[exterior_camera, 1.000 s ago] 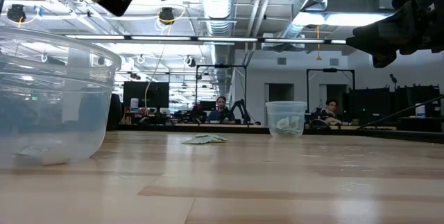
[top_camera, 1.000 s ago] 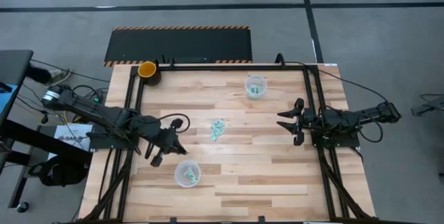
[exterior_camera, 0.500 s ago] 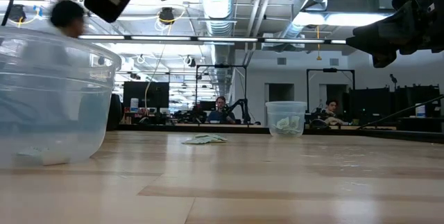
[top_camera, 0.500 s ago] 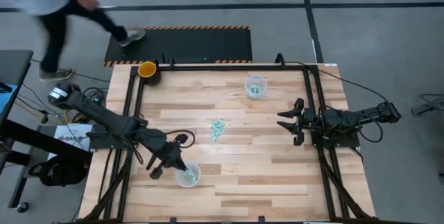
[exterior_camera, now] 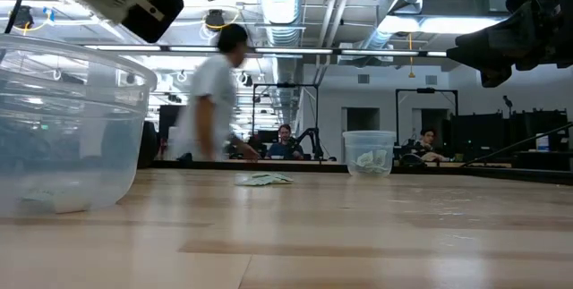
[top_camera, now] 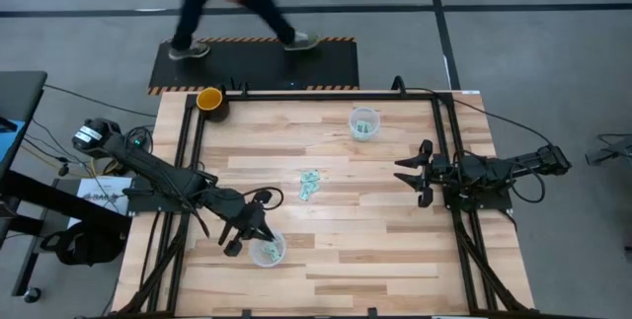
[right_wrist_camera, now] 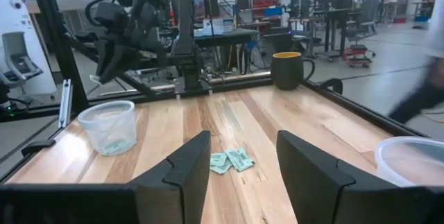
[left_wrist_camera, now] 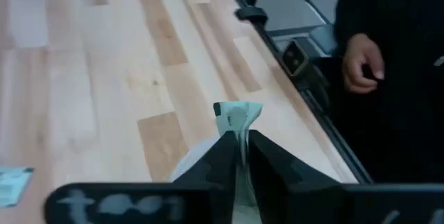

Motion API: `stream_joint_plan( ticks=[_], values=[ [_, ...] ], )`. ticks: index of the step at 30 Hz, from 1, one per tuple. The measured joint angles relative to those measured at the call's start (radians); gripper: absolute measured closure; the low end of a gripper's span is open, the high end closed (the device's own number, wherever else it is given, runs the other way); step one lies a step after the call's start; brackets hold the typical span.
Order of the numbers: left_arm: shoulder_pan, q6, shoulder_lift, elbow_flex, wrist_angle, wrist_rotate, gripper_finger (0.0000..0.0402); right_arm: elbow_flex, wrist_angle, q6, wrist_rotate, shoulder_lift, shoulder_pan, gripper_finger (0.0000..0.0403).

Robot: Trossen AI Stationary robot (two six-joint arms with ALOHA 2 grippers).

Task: Pick and place Stevia / Truvia into bins
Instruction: Put the stevia packet into the bottom container

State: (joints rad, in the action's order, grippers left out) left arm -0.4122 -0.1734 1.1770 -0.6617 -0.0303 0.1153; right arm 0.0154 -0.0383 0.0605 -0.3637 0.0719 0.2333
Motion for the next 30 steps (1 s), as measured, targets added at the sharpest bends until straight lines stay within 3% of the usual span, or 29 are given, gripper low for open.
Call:
stream_joint_plan(
  ticks=[9,15,19,23,25,27,30],
  values=[
    [0.023,-0.024,0.0,0.0,-0.01,0.012,0.0296,0.0,0.0,0.0,0.0,0.0,0.0,0.0243],
    [0.035,0.066,-0.002,-0.005,-0.031,-0.028,0.0279,0.0,0.0,0.0,0.0,0.0,0.0,0.0243],
    [0.083,0.174,-0.006,-0.035,-0.065,-0.19,0.028,0.0,0.0,0.0,0.0,0.0,0.0,0.0243],
    [0.169,0.212,0.0,-0.043,-0.008,-0.503,0.0281,0.0,0.0,0.0,0.0,0.0,0.0,0.0243],
    [0.234,0.165,0.011,-0.043,0.036,-0.597,0.0281,0.0,0.0,0.0,0.0,0.0,0.0,0.0243],
    [0.304,0.131,0.034,-0.043,0.065,-0.584,0.0281,0.0,0.0,0.0,0.0,0.0,0.0,0.0243],
    [0.389,0.129,0.092,-0.042,0.117,-0.418,0.0281,0.0,0.0,0.0,0.0,0.0,0.0,0.0243]
  ],
)
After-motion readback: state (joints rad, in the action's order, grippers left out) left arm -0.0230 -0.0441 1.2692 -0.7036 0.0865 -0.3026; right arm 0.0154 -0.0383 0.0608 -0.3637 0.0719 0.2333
